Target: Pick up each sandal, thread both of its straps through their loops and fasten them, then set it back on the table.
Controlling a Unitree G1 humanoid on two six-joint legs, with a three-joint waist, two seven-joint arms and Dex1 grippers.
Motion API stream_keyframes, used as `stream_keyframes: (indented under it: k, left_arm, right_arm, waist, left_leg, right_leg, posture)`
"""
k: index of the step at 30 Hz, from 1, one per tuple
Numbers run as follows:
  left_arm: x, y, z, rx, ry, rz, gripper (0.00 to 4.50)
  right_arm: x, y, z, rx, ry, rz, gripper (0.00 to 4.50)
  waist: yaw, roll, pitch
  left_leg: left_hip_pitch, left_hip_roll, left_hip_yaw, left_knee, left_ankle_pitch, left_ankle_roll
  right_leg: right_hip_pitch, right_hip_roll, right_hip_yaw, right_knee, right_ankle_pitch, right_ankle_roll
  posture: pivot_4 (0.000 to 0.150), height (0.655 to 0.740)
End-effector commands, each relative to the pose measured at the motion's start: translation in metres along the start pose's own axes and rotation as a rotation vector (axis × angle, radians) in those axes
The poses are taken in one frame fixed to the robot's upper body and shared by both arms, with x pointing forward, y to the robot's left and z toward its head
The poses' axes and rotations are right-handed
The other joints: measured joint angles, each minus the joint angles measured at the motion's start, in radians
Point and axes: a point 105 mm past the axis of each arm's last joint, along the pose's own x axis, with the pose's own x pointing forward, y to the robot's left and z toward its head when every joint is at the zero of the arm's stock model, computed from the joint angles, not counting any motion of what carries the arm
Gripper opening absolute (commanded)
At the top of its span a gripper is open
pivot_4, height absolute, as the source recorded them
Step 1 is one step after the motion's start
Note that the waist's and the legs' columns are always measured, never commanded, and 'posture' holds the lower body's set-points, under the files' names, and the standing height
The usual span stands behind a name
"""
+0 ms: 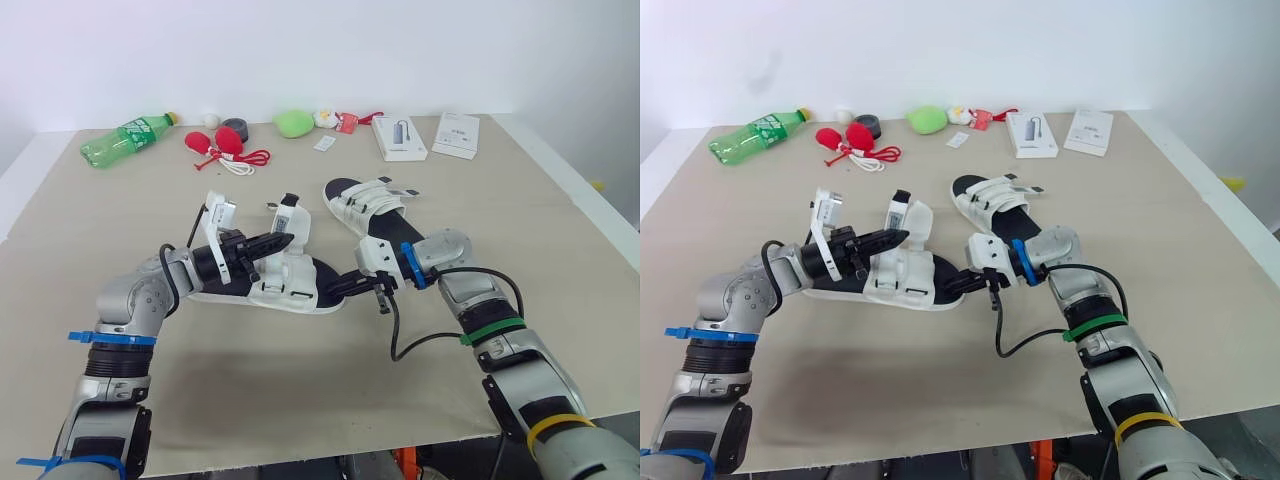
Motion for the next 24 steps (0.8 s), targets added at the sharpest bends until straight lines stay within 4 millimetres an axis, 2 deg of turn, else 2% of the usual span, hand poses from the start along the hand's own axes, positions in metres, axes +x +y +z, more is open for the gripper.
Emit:
stream_keyframes:
  k: [1,7,11,13,15,17,18,19,20,21,24]
  left_arm:
    - [0.002,0.005,0.006,0.019,-0.005,0.013,0.08]
    - [-0.003,0.030,-0.010,0.005,0.038,0.111,0.08]
    - [-0.003,0.034,-0.012,0.003,0.052,0.124,0.08]
    - [-0.002,0.035,-0.010,0.023,0.043,0.126,0.65]
    - [-0.001,0.036,-0.007,0.028,0.032,0.130,0.79]
    - [-0.002,0.038,-0.002,0.043,0.026,0.140,1.64]
    - [-0.004,0.039,0.001,0.077,0.023,0.149,1.89]
    - [-0.005,0.040,0.004,0.107,0.021,0.157,2.47]
    - [-0.007,0.041,0.007,0.134,0.020,0.166,2.47]
    - [-0.010,0.042,0.011,0.162,0.014,0.177,2.83]
    - [-0.016,0.046,0.031,0.275,-0.010,0.217,2.83]
  right_arm:
    - [-0.003,-0.001,0.003,-0.018,-0.001,-0.005,0.00]
    - [-0.003,0.000,0.003,-0.017,-0.001,-0.005,0.00]
    - [-0.005,0.000,0.003,-0.015,0.002,-0.008,0.00]
    - [-0.005,-0.001,0.003,-0.015,0.003,-0.009,0.00]
    - [-0.005,-0.001,0.003,-0.015,0.003,-0.010,0.00]
    - [-0.005,-0.002,0.003,-0.016,0.003,-0.012,0.00]
    - [-0.005,-0.002,0.003,-0.016,0.003,-0.013,0.00]
    - [-0.005,-0.002,0.003,-0.016,0.003,-0.014,0.00]
    - [-0.005,-0.002,0.003,-0.016,0.004,-0.014,0.00]
    - [-0.005,-0.002,0.003,-0.015,0.004,-0.015,0.00]
    - [-0.005,-0.002,0.002,-0.015,0.004,-0.015,0.00]
  waist:
    - [0.000,0.000,0.000]
    - [0.000,0.000,0.000]
    - [0.000,0.000,0.000]
    - [0.000,0.000,0.000]
    - [0.000,0.000,0.000]
    - [0.000,0.000,0.000]
    - [0.000,0.000,0.000]
    - [0.000,0.000,0.000]
    - [0.000,0.000,0.000]
    - [0.000,0.000,0.000]
    - [0.000,0.000,0.000]
  left_leg:
    - [0.000,0.000,0.000,0.000,0.000,0.000]
    - [0.000,0.000,0.000,0.000,0.000,0.000]
    - [0.000,0.000,0.000,0.000,0.000,0.000]
    - [0.000,0.000,0.000,0.000,0.000,0.000]
    - [0.000,0.000,0.000,0.001,0.000,0.000]
    - [0.000,0.000,0.000,0.001,0.000,0.000]
    - [0.000,0.000,0.000,0.001,0.000,0.000]
    - [0.000,0.000,0.000,0.001,0.000,0.000]
    - [0.000,0.000,0.000,0.001,0.000,0.000]
    - [0.000,0.000,0.000,0.001,0.000,0.000]
    - [0.000,0.000,0.000,0.000,0.000,0.000]
  right_leg:
    - [0.000,0.000,0.000,0.000,0.000,0.000]
    - [0.000,0.000,0.000,0.000,0.000,0.000]
    - [0.000,0.000,0.000,0.000,0.000,0.000]
    - [0.000,0.000,0.000,0.000,0.001,0.000]
    - [0.000,0.000,0.000,0.000,0.001,0.000]
    - [0.000,0.000,0.000,0.000,0.001,0.001]
    - [0.000,0.000,0.000,0.000,0.001,0.000]
    - [0.000,0.000,0.000,0.000,0.001,0.000]
    - [0.000,0.000,0.000,0.000,0.001,0.000]
    - [0.000,0.000,0.000,0.000,0.001,0.000]
    - [0.000,0.000,0.000,0.000,0.001,0.000]
  posture:
    - [0.150,0.7400]
    - [0.150,0.7400]
    - [0.150,0.7400]
    - [0.150,0.7400]
    - [0.150,0.7400]
    - [0.150,0.7400]
    - [0.150,0.7400]
    - [0.150,0.7400]
    - [0.150,0.7400]
    - [0.150,0.7400]
    - [0.150,0.7400]
